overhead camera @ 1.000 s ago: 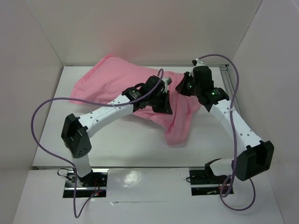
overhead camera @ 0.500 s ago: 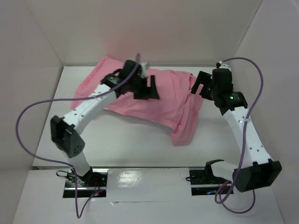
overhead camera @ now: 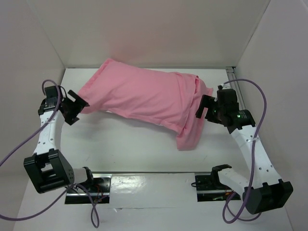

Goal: Put the pillow into the pillowcase

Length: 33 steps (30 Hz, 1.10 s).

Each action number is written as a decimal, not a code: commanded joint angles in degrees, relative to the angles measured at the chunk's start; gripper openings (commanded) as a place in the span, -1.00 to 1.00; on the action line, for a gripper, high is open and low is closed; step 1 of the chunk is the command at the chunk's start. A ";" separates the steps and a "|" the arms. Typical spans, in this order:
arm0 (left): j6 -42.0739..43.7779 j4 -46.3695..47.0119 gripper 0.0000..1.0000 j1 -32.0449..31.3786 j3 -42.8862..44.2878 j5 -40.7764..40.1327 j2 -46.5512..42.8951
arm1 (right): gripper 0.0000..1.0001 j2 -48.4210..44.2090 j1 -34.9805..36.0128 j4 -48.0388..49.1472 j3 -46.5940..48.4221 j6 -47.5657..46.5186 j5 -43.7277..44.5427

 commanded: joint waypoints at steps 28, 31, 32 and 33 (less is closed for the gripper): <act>-5.18 25.04 -1.00 3.68 1.62 5.41 16.80 | 1.00 -2.68 27.19 7.09 -14.91 16.07 10.43; -5.18 25.04 -1.00 4.21 1.09 5.41 13.11 | 1.00 1.44 32.64 8.32 -15.71 19.32 15.27; -5.18 25.04 -1.00 4.21 1.09 6.02 12.23 | 1.00 2.76 33.87 9.11 -15.71 20.46 16.51; -5.18 25.04 -1.00 4.21 1.09 6.03 11.35 | 1.00 4.17 35.71 9.11 -15.18 22.56 18.09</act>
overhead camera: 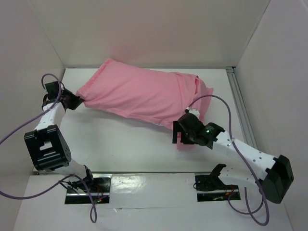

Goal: Put the pillow into the pillowcase

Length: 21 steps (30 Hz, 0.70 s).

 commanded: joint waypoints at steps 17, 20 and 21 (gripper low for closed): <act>-2.43 -1.57 -1.00 2.21 6.20 4.40 -11.73 | -1.00 11.74 3.71 -3.51 8.99 14.93 30.13; -3.75 -2.28 -1.00 3.96 9.62 7.63 -13.49 | -1.00 6.27 1.09 -6.15 15.38 8.71 30.93; -4.54 -3.15 -1.00 4.58 11.11 9.05 -14.01 | -1.00 3.12 0.11 -6.15 17.42 6.67 31.88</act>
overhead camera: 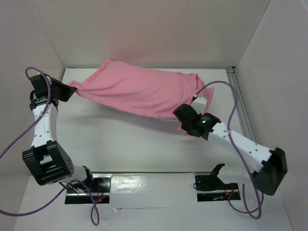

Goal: Put the pillow into the pillowcase

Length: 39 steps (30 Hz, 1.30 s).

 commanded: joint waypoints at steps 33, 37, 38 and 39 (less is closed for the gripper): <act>14.80 -29.64 0.76 -14.09 34.18 10.26 5.24 | -1.00 -12.78 -11.07 -2.26 39.81 -33.30 7.61; 14.46 -31.79 0.86 -17.78 29.54 2.68 2.09 | -1.00 -11.55 -11.07 -2.26 40.34 -33.30 7.08; 13.67 -31.79 0.86 -18.40 28.74 1.45 1.38 | -1.00 -11.55 -11.07 -2.26 40.34 -33.30 7.08; 13.66 -32.40 0.89 -19.63 28.04 0.40 0.68 | -1.00 -11.03 -11.07 -2.26 40.34 -33.30 6.56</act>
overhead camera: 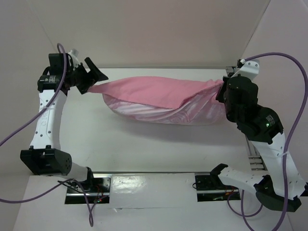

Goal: Put the pillow into the pillowcase

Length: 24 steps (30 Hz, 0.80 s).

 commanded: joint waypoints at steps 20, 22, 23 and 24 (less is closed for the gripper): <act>-3.33 3.81 -1.00 -0.82 -7.34 -9.44 -10.35 | -1.00 -0.18 -0.07 4.87 1.15 -0.01 -1.07; -4.55 4.34 -1.00 -0.82 -8.30 -9.44 -12.20 | -1.00 -0.71 -0.07 4.34 0.62 -0.01 -1.07; -5.25 5.47 -1.00 -0.82 -9.01 -9.96 -12.90 | -1.00 -0.71 -0.07 4.34 0.62 -0.01 -1.07; -5.26 5.48 -1.00 -0.29 -9.01 -9.97 -13.51 | -1.00 -0.71 -0.07 4.34 0.62 -0.01 -1.07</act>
